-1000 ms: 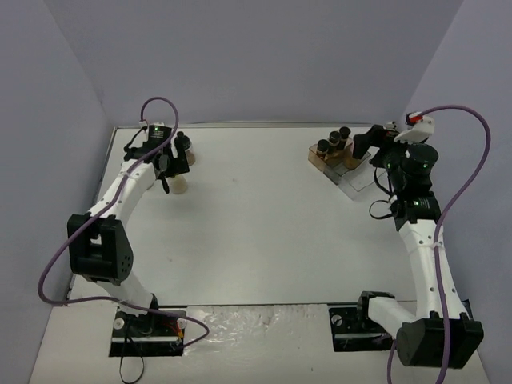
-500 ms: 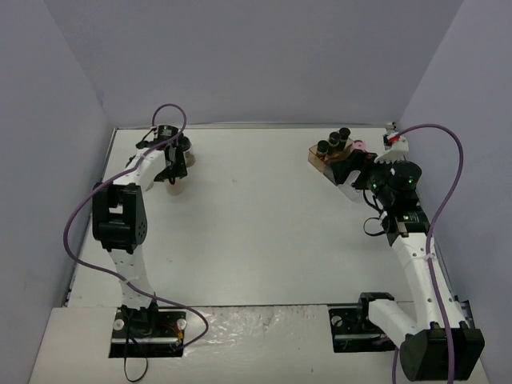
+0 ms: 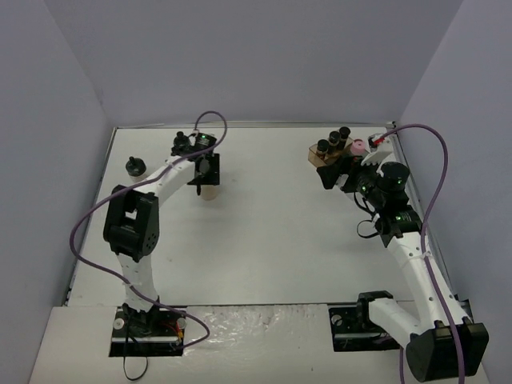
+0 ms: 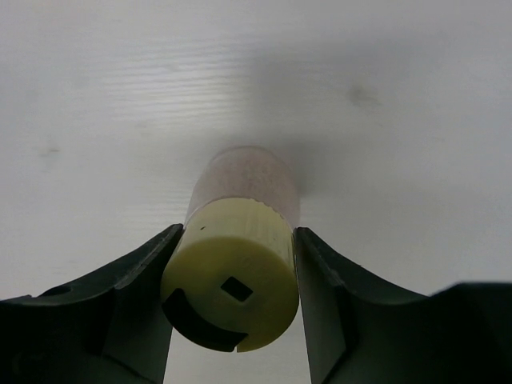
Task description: Organize the condiment bottles
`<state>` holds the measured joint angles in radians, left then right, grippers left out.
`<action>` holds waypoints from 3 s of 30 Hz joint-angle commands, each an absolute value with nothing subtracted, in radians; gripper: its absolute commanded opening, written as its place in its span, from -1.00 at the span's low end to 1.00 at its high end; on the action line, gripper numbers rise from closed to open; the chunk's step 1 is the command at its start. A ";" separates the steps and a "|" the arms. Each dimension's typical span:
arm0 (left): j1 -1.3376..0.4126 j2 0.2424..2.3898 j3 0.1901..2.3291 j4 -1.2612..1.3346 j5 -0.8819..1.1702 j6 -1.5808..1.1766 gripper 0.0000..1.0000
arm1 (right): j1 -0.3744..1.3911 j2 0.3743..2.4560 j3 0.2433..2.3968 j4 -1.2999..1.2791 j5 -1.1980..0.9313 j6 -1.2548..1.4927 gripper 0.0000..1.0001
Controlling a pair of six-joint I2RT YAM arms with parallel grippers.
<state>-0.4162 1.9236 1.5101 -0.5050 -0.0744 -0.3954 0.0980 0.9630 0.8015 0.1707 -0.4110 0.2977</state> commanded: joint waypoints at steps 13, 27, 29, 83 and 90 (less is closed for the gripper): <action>-0.798 1.912 1.601 -0.501 -0.011 -0.376 0.71 | 0.112 0.876 0.733 0.143 -0.383 0.236 1.00; -0.646 1.503 1.583 -0.548 -0.057 -0.396 0.94 | 0.235 1.008 0.798 0.127 -0.390 0.164 1.00; -0.581 1.424 1.523 -0.556 -0.051 -0.389 0.94 | 0.316 1.071 0.818 0.127 -0.361 0.131 1.00; -0.246 0.909 0.976 -0.531 -0.176 -0.294 0.94 | 0.071 1.731 1.367 0.183 0.071 0.097 -1.00; -0.242 0.913 0.977 -0.532 -0.176 -0.292 0.94 | 0.057 1.821 1.399 0.187 0.078 0.104 -1.00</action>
<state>-0.2519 0.9154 0.9306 -0.5716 -0.1658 -0.3037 0.0613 1.8255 1.3411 0.1216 0.0673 0.0859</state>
